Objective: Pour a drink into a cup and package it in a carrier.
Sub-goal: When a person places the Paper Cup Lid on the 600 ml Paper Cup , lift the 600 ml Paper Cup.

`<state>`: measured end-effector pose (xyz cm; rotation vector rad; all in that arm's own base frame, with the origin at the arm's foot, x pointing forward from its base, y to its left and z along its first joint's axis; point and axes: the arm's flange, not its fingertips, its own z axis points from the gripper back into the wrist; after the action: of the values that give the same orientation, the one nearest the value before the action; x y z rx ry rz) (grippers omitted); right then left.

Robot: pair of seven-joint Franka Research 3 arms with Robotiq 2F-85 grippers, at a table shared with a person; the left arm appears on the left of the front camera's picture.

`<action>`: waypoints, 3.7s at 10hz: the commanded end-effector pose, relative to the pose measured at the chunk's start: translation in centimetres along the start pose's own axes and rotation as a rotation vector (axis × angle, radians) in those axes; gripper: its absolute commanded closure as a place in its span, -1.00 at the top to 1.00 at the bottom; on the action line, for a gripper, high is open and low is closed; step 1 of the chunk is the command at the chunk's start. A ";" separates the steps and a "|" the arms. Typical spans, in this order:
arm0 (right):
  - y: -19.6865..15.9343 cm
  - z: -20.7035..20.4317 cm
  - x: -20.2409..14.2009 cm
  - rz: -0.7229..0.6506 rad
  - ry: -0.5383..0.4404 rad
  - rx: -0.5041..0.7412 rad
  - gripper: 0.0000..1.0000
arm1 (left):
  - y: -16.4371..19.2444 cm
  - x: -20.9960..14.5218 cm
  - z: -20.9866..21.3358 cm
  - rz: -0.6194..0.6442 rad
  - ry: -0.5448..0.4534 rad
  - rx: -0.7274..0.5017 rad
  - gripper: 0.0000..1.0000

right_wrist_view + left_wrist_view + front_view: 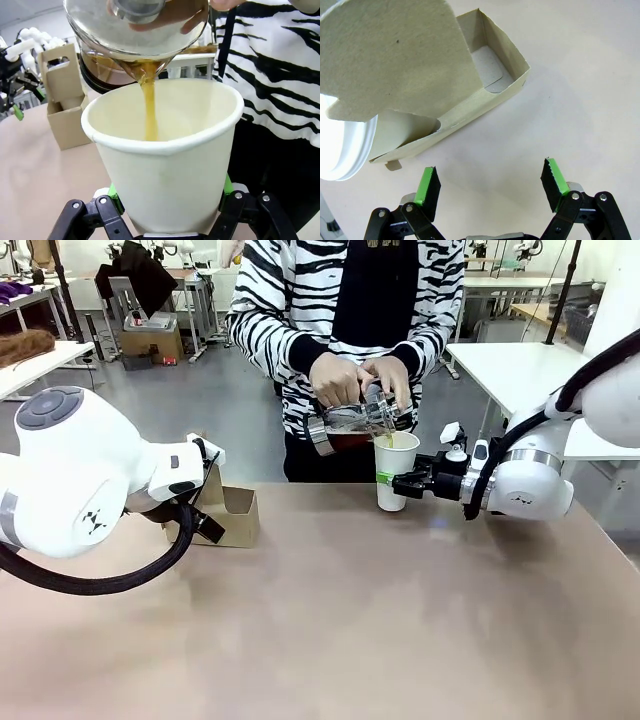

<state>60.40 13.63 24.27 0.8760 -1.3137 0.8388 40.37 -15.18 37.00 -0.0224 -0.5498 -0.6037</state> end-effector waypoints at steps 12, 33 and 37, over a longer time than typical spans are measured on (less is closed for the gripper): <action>0.1 -0.1 0.0 0.000 0.001 0.000 0.60 | 0.0 0.0 0.0 0.000 -0.001 -0.002 1.00; 0.1 -0.1 0.0 0.000 0.001 0.000 0.60 | 0.0 0.0 0.0 0.000 -0.001 -0.002 1.00; 0.1 -0.1 0.0 0.000 0.001 0.000 0.60 | 0.0 0.0 0.0 0.000 -0.001 -0.002 1.00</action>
<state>60.33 13.62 24.15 0.8765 -1.3111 0.8376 40.37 -15.18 37.00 -0.0224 -0.5498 -0.6037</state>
